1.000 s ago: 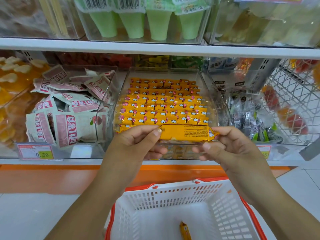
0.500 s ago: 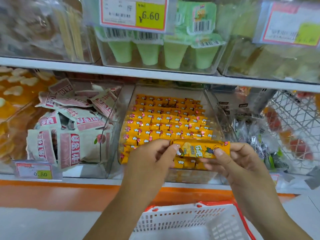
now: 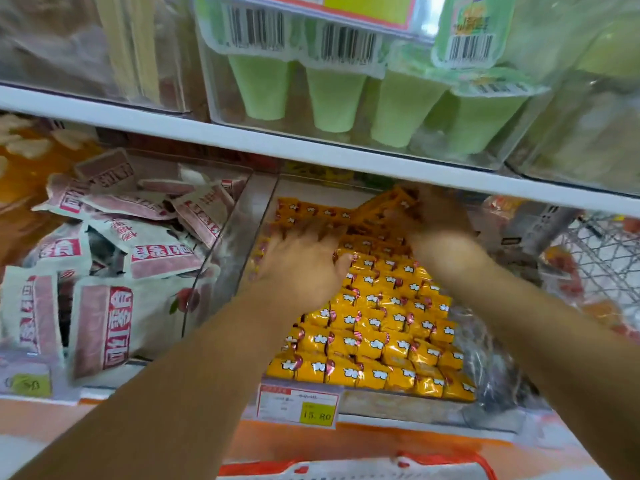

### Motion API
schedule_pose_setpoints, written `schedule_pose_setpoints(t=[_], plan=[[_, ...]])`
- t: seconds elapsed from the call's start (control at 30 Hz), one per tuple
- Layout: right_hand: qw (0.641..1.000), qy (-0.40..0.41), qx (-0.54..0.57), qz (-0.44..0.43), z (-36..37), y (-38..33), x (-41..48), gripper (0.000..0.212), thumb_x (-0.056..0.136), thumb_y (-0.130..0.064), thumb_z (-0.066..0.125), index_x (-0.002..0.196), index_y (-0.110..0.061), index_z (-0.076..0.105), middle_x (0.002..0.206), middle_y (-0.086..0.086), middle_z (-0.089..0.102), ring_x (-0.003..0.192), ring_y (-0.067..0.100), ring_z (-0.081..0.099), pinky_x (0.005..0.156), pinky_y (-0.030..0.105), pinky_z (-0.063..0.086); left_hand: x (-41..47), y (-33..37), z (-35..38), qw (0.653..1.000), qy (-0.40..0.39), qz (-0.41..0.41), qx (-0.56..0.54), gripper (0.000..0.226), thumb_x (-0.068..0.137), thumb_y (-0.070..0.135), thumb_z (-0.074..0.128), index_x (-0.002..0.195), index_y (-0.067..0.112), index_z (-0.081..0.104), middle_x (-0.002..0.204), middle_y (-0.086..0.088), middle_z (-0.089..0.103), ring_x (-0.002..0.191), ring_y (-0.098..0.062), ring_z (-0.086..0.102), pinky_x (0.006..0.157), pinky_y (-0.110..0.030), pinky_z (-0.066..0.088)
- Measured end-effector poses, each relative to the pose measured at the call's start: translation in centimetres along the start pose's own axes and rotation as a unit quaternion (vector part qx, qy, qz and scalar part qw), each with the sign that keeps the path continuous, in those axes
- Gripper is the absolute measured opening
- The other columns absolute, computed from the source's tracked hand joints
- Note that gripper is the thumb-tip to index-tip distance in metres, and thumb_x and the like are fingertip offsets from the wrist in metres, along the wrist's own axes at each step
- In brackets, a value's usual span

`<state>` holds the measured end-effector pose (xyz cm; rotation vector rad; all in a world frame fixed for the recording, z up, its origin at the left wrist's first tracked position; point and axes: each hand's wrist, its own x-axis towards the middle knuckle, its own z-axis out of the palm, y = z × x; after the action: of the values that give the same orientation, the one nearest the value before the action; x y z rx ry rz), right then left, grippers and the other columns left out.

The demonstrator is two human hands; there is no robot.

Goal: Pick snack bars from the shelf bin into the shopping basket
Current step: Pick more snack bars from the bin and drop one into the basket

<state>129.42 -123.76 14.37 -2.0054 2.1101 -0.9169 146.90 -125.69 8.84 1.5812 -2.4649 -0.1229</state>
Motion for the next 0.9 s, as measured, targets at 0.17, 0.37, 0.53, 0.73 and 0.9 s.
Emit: schedule_pose_setpoints(t=[0.17,0.37,0.53,0.73,0.9], plan=[[0.985,-0.127,-0.067,-0.094,1.7,0.5,3.6,0.022,0.09,-0.018,0.066,0.112,-0.015,0.063,0.103,-0.002,0.058,0.093,0.012,0.051,0.068,0.025,0.031,-0.2,-0.1,1.1,1.0,0.003,-0.015,0.006,0.055,0.101,0.054,0.019,0.153,0.036,0.022,0.161,-0.003,0.022,0.148,-0.024,0.016,0.119,-0.052,0.01],[0.961,-0.189,-0.124,-0.157,4.4,2.9,5.8,0.015,0.095,-0.02,0.061,0.102,-0.014,0.074,0.082,-0.004,0.063,0.083,0.011,0.057,0.085,0.027,0.043,-0.9,-0.4,1.8,0.999,0.032,-0.015,-0.027,0.056,0.098,0.056,0.023,0.151,0.037,0.026,0.164,-0.001,0.013,0.151,-0.02,0.003,0.12,-0.051,-0.001],[0.949,-0.225,-0.176,-0.136,4.7,3.3,6.4,0.026,0.101,-0.027,0.049,0.095,-0.019,0.072,0.083,0.003,0.051,0.087,0.021,0.051,0.09,0.04,0.045,-1.0,-0.5,2.2,0.998,0.044,-0.013,-0.042,0.063,0.09,0.058,0.016,0.148,0.039,0.031,0.161,-0.001,0.021,0.151,-0.02,0.008,0.122,-0.052,0.0],[0.975,-0.155,-0.063,-0.146,6.3,-0.6,6.8,0.026,0.092,-0.033,0.065,0.108,-0.014,0.072,0.104,0.001,0.068,0.097,0.016,0.06,0.086,0.033,0.047,-1.1,-0.5,2.2,0.998,0.034,-0.019,-0.051,0.064,0.089,0.059,0.013,0.149,0.042,0.026,0.162,0.001,0.019,0.151,-0.018,0.006,0.122,-0.051,-0.005],[0.986,-0.143,-0.002,-0.084,7.5,-0.5,6.5,0.007,0.09,-0.024,0.068,0.086,-0.018,0.065,0.083,-0.009,0.059,0.085,0.013,0.055,0.073,0.029,0.041,-1.2,-0.5,2.0,0.998,0.019,-0.02,-0.052,0.053,0.1,0.057,0.023,0.15,0.043,0.023,0.164,0.001,0.014,0.152,-0.017,0.002,0.122,-0.05,-0.007]])
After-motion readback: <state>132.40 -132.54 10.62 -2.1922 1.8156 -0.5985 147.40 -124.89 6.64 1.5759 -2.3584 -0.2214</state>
